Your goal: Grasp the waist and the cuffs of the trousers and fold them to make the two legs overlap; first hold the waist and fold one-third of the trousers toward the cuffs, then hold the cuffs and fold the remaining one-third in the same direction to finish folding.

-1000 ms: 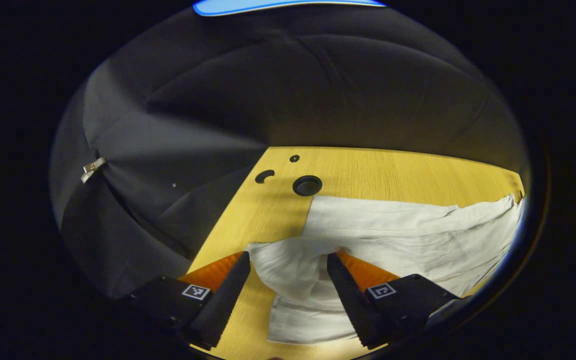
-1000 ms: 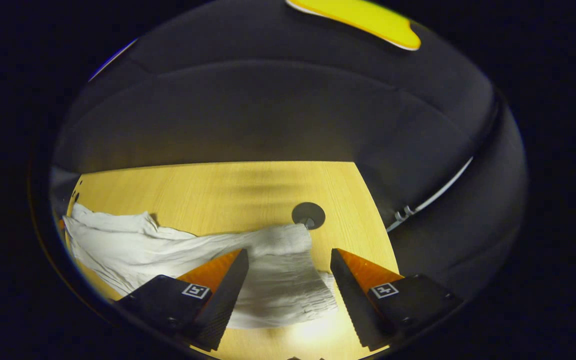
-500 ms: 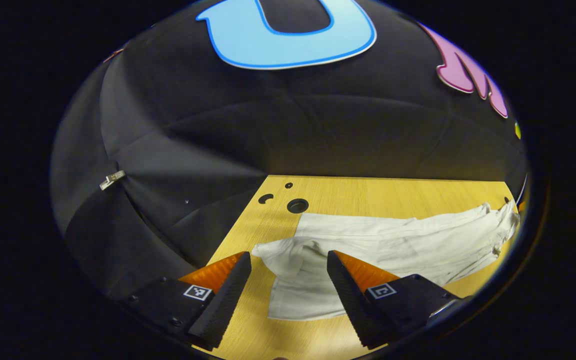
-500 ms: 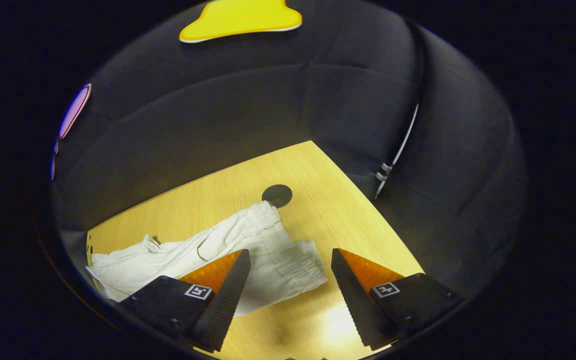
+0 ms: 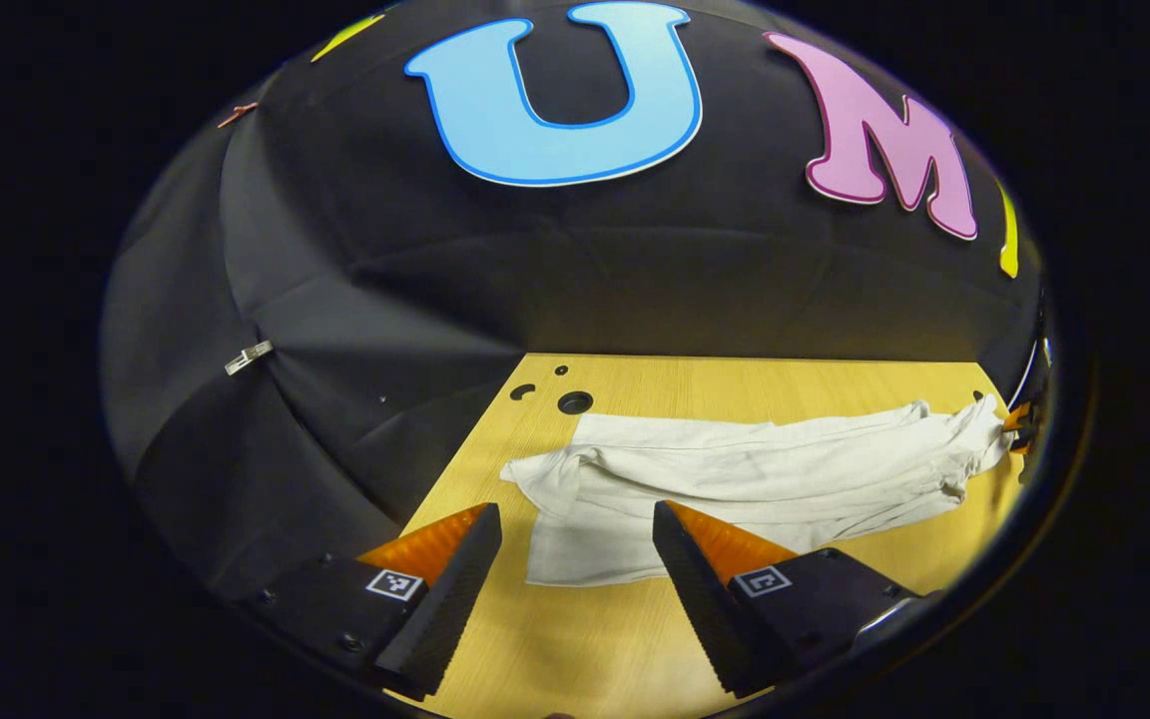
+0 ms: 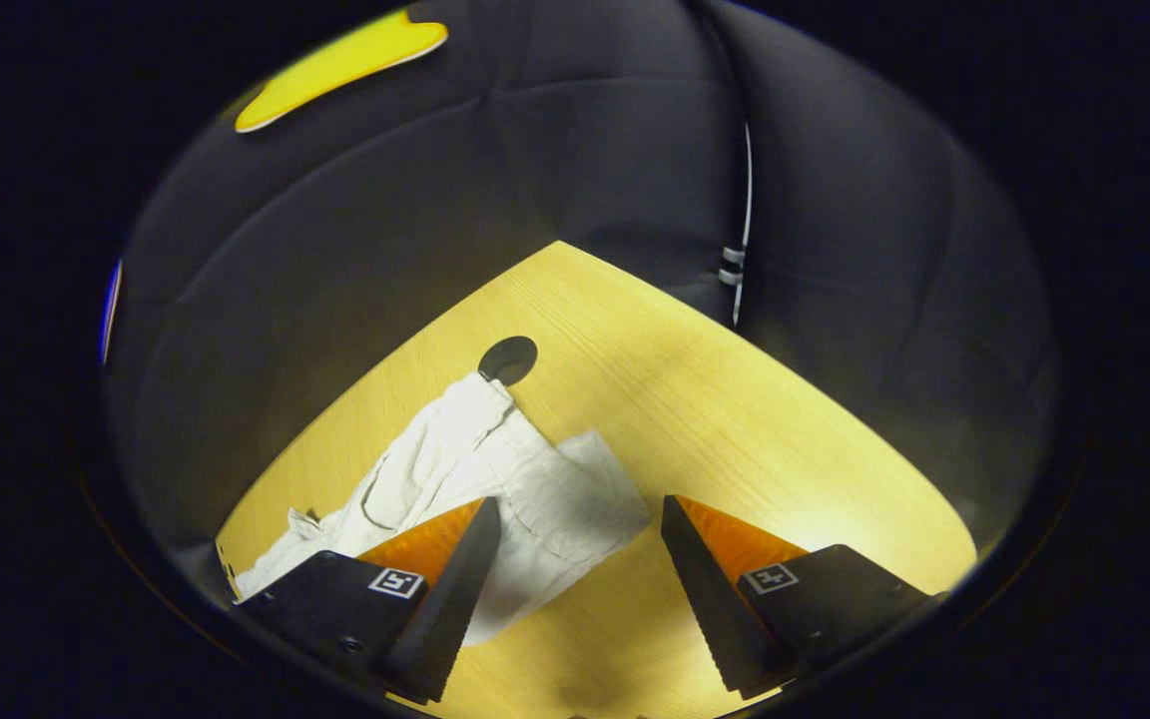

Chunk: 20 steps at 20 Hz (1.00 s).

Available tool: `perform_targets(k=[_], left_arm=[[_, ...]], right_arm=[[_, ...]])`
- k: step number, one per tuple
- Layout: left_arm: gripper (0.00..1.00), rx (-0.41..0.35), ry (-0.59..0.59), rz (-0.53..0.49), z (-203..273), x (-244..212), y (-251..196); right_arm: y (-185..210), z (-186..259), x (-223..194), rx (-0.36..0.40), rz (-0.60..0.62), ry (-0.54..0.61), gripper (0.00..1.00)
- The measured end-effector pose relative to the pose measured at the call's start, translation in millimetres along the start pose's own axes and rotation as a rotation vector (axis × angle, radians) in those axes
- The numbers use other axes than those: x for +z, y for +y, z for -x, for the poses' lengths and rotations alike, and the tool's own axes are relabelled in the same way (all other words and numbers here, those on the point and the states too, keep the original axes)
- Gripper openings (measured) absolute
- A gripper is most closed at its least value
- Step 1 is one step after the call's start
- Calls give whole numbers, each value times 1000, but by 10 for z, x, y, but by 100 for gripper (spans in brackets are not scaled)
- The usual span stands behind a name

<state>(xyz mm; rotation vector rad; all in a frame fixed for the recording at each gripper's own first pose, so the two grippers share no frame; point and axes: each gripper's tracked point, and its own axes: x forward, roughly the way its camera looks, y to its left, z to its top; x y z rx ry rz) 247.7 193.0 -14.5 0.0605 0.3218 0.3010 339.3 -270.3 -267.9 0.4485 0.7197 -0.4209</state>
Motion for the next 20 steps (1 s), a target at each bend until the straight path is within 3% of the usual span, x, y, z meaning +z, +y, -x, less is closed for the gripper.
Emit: perform_targets(k=[4,6,8,10,11,12,13,17,20], left_arm=[[97,5,1,6,112,-70,-133],[97,1,11,23,166,-152,-216],[98,-4,26,37,222,-225,-328],[97,6,30,-5,262,-267,-362],[97,19,22,-32,270,-251,-355],[97,22,14,-47,297,-233,-378],[98,20,7,-49,320,-206,-431],[98,-8,26,49,488,-324,-579],[98,-22,59,160,587,-492,-559]], right_arm=[[31,-57,34,-28,68,-75,99],[8,-62,18,-86,114,-105,96],[10,-82,-22,-125,175,-121,81],[106,-75,-68,-96,202,-126,70],[139,-96,-62,-83,203,-140,51],[156,-72,-103,-76,186,-127,48],[188,-72,-88,-69,177,-126,30],[181,-59,-127,-17,141,-120,14],[232,168,46,-3,158,-194,14]])
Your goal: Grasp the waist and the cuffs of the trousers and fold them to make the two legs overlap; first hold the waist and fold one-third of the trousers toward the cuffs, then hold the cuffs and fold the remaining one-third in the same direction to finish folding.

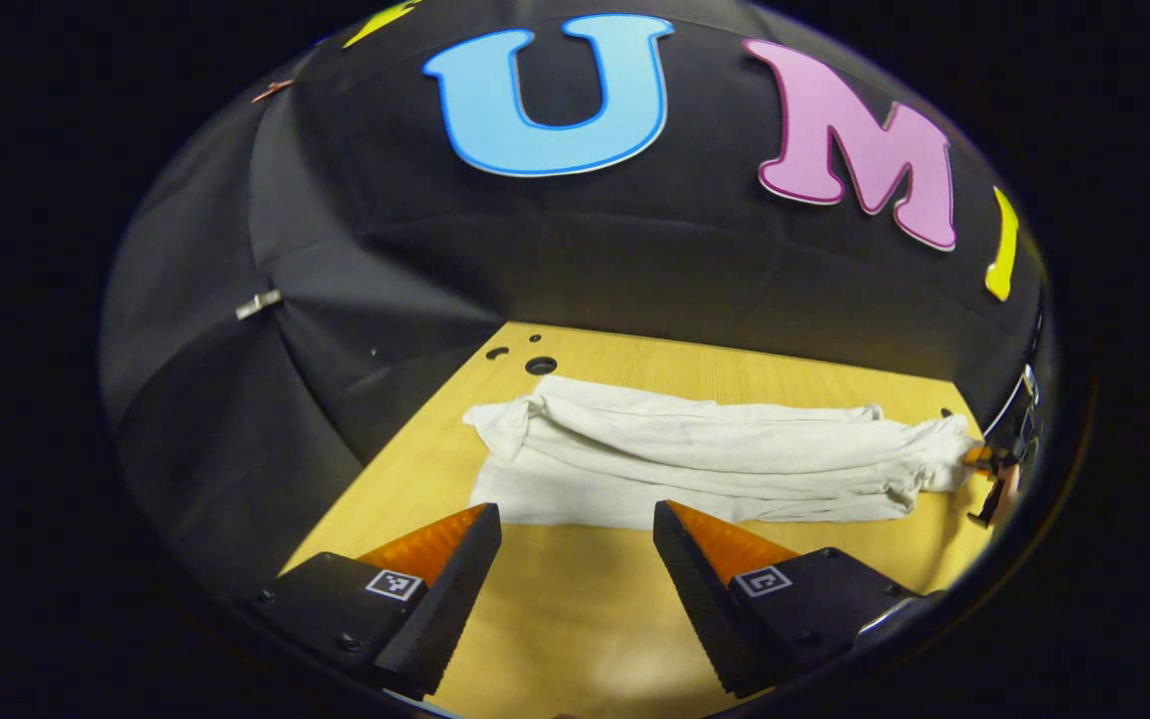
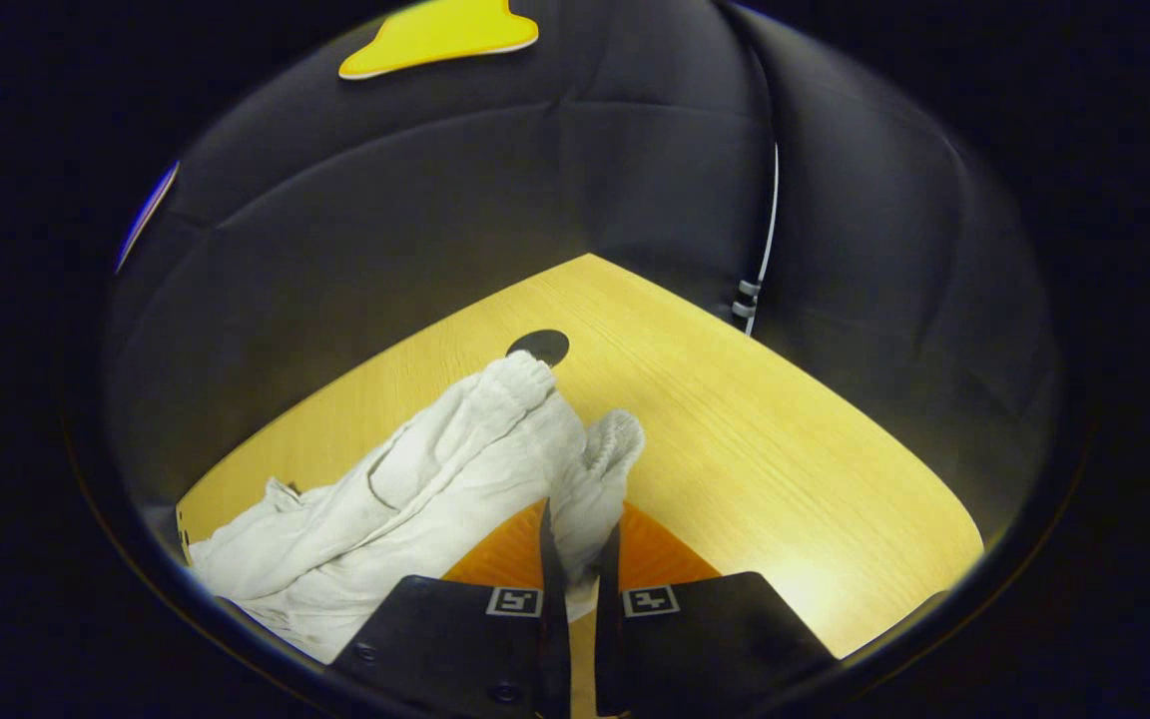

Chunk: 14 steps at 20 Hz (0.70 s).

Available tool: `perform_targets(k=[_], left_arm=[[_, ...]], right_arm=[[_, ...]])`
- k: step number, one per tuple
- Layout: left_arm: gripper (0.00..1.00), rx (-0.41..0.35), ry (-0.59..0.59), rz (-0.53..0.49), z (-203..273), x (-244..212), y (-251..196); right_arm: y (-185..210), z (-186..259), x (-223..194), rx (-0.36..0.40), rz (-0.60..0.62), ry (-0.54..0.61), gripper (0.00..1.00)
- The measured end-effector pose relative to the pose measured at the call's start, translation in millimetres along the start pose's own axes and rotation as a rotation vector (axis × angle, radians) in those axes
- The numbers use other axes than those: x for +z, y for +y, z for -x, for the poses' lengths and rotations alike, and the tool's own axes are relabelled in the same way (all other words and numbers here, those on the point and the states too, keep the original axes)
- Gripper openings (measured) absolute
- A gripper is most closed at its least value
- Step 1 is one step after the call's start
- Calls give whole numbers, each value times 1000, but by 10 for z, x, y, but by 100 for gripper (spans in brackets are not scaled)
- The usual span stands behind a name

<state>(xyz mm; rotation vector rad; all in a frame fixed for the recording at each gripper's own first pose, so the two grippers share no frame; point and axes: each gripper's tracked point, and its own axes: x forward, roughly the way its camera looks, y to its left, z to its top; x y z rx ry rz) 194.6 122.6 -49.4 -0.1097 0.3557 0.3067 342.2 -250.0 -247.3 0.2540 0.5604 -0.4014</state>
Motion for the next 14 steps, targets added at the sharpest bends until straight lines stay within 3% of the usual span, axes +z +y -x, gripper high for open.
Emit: perform_targets(k=[6,9,14], left_arm=[[98,34,21,92,66,-106,394],[96,-6,41,183,63,-219,400],[96,-31,65,203,67,-410,473]], right_arm=[[221,502,445,31,51,-104,14],[533,784,790,82,59,-177,14],[1320,1298,1081,188,95,-268,14]])
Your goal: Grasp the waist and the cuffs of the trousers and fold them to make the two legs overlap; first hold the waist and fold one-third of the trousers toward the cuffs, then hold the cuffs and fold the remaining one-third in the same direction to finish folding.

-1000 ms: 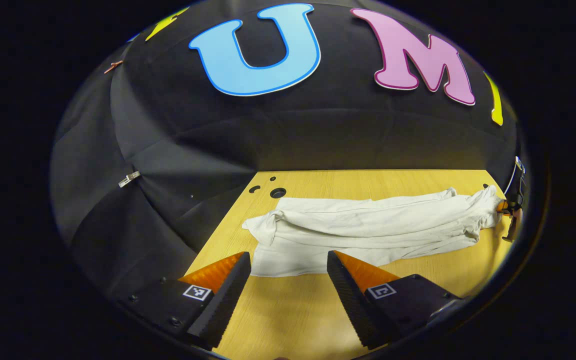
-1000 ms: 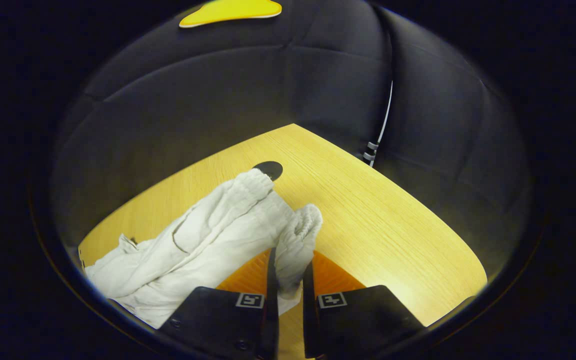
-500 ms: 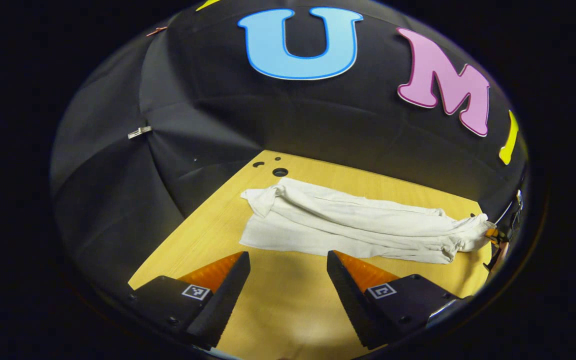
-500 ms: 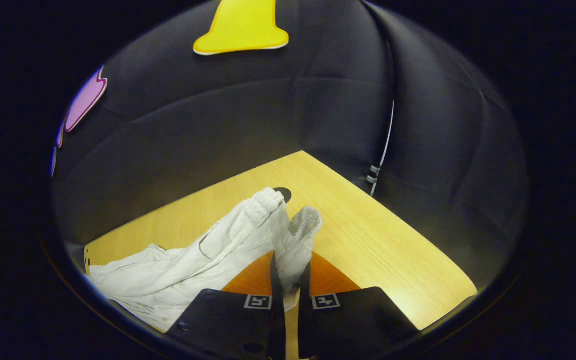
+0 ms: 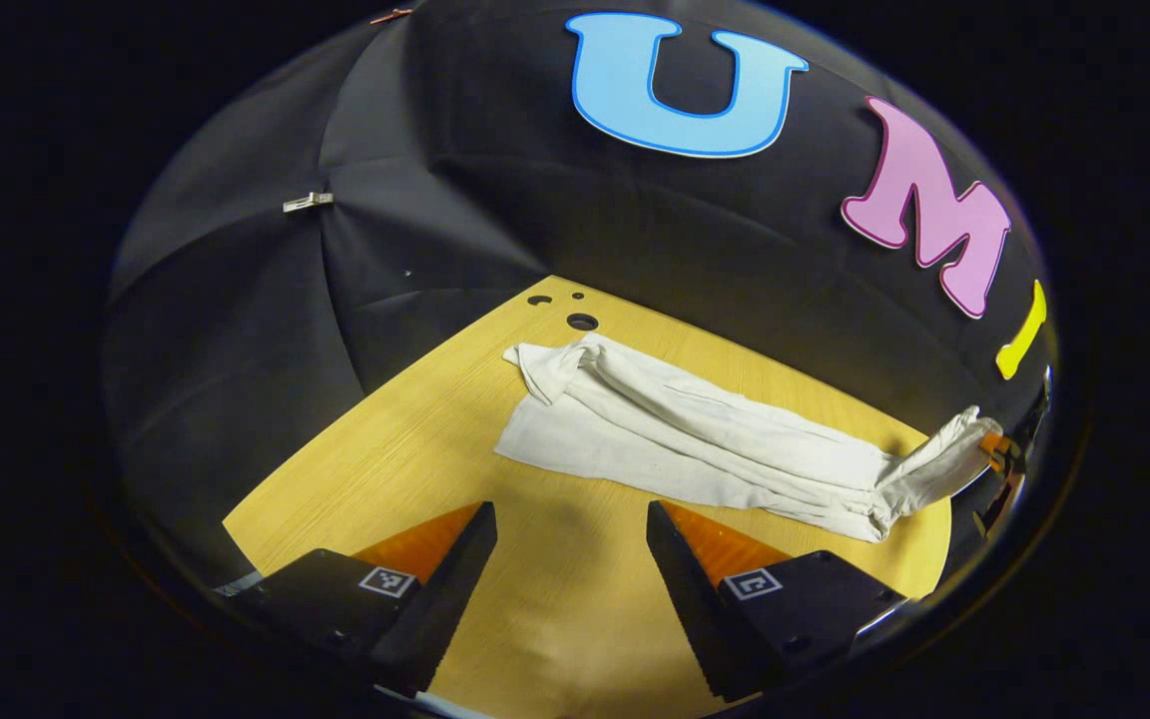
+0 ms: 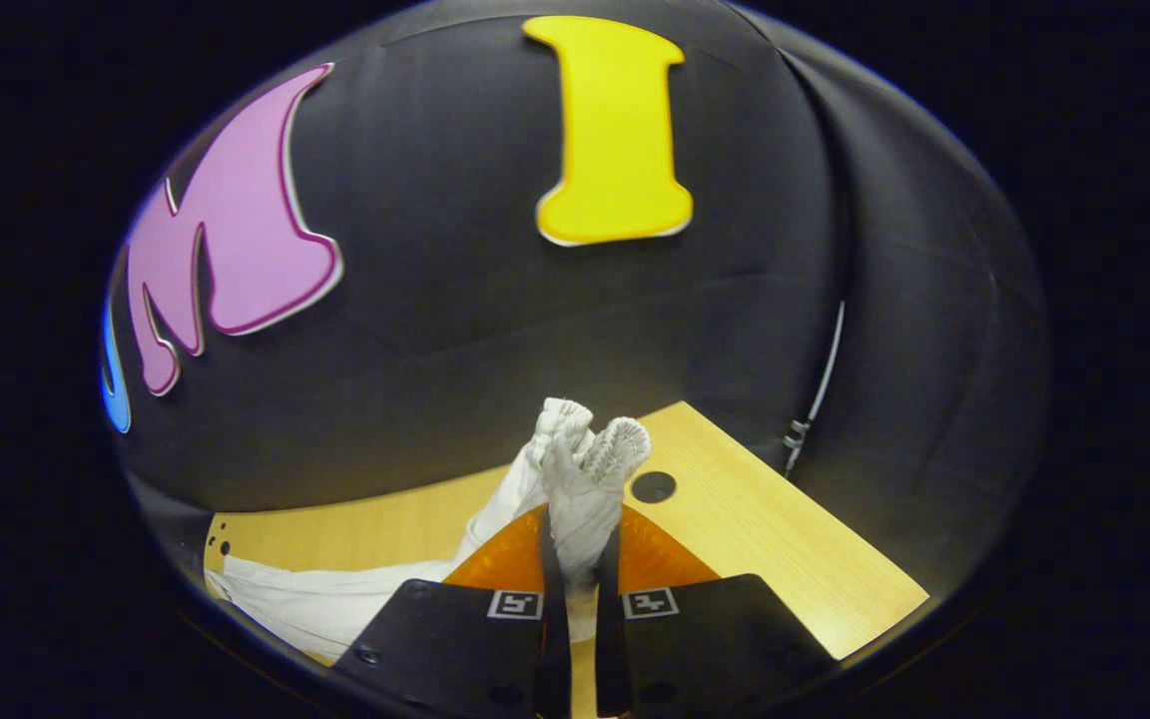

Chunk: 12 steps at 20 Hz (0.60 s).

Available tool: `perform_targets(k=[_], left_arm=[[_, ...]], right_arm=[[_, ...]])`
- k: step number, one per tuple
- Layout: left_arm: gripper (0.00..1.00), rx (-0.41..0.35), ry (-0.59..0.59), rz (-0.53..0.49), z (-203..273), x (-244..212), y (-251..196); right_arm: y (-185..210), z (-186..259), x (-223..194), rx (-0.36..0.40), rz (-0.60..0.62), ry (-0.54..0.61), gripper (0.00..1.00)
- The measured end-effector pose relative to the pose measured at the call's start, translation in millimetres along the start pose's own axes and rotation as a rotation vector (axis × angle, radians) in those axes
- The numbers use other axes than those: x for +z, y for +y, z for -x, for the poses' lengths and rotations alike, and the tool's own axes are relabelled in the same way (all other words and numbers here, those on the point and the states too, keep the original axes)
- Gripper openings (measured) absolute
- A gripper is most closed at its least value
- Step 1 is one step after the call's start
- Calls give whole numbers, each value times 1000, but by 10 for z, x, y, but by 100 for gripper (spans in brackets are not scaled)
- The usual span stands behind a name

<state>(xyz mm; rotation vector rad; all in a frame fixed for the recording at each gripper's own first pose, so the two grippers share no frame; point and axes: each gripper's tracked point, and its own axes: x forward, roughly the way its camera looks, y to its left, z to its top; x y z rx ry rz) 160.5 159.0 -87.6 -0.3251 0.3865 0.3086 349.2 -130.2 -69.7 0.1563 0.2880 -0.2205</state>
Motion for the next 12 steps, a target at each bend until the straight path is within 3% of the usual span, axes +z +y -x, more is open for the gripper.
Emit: perform_targets(k=[5,9,12], left_arm=[[96,-89,16,-20,-119,-190,-85],[96,-133,4,65,-424,-108,-155],[96,-147,-40,74,-722,95,-94]], right_arm=[[867,97,-148,102,-2,-13,14],[1456,259,-498,162,20,-24,13],[1845,321,-912,202,22,10,14]])
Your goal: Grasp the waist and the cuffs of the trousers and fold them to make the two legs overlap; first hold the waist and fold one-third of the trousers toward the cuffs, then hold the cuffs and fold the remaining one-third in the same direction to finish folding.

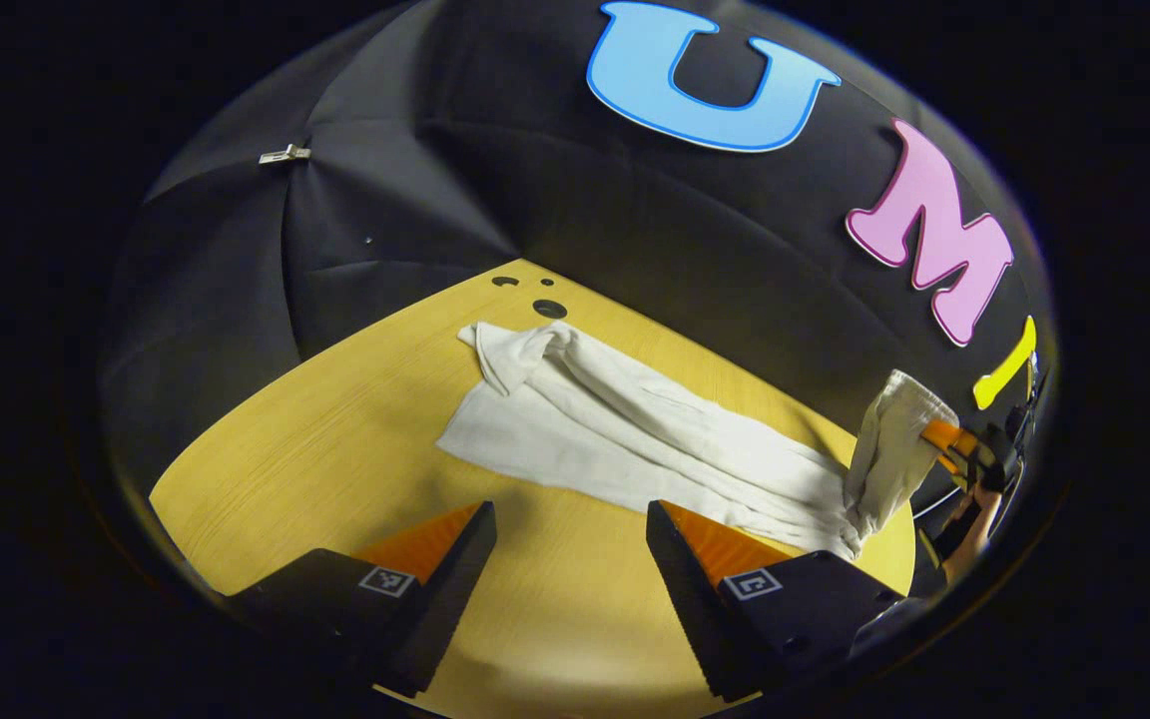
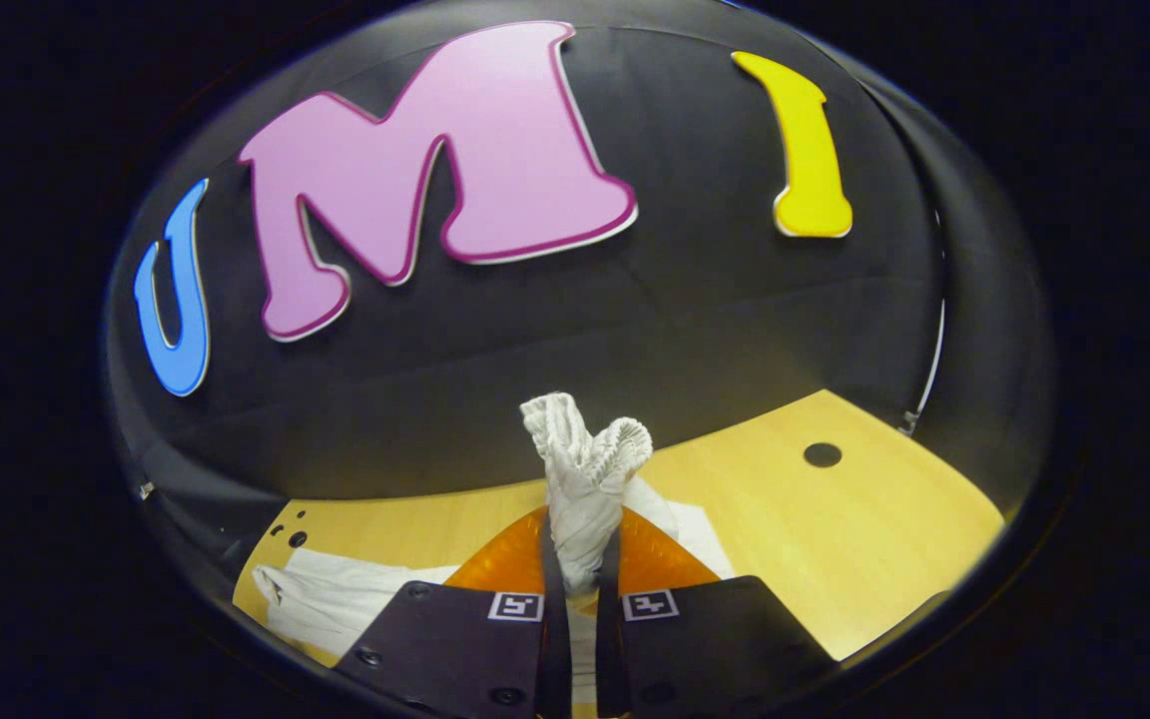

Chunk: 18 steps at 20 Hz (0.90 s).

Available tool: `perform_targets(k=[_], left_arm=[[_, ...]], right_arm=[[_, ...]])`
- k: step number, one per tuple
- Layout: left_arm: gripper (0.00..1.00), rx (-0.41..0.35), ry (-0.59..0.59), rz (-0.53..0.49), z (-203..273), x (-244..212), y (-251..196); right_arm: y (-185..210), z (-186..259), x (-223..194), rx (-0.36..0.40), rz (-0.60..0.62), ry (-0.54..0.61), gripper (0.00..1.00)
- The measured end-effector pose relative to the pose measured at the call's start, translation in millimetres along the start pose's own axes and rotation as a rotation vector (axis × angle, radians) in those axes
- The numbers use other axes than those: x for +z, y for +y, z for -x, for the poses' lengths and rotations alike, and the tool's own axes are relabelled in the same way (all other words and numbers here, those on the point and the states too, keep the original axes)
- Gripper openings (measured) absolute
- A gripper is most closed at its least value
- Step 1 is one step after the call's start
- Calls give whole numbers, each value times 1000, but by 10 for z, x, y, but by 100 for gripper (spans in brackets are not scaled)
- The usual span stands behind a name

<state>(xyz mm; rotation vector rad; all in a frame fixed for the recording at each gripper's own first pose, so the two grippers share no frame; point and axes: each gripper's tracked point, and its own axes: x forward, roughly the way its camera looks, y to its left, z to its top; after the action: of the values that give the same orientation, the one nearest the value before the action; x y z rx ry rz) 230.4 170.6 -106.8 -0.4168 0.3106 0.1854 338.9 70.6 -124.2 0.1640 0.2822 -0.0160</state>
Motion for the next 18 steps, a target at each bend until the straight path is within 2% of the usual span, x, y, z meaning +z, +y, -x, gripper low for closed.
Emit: perform_targets(k=[6,11,14,15,16,17,18], left_arm=[[96,54,-86,17,-457,454,554],[96,70,-83,115,-846,715,848],[96,26,-65,199,-1033,852,794],[96,31,-68,200,-1086,875,810],[96,42,-66,183,-1132,905,845],[96,60,-62,157,-1186,919,874],[96,79,-55,129,-1246,935,899]], right_arm=[[470,-31,-659,64,-38,101,14],[686,112,-1124,103,19,180,15],[775,235,-1411,129,71,225,22],[819,268,-1516,141,70,249,25],[854,311,-1589,151,64,275,24],[865,360,-1655,157,64,290,29],[884,384,-1671,164,70,298,43]])
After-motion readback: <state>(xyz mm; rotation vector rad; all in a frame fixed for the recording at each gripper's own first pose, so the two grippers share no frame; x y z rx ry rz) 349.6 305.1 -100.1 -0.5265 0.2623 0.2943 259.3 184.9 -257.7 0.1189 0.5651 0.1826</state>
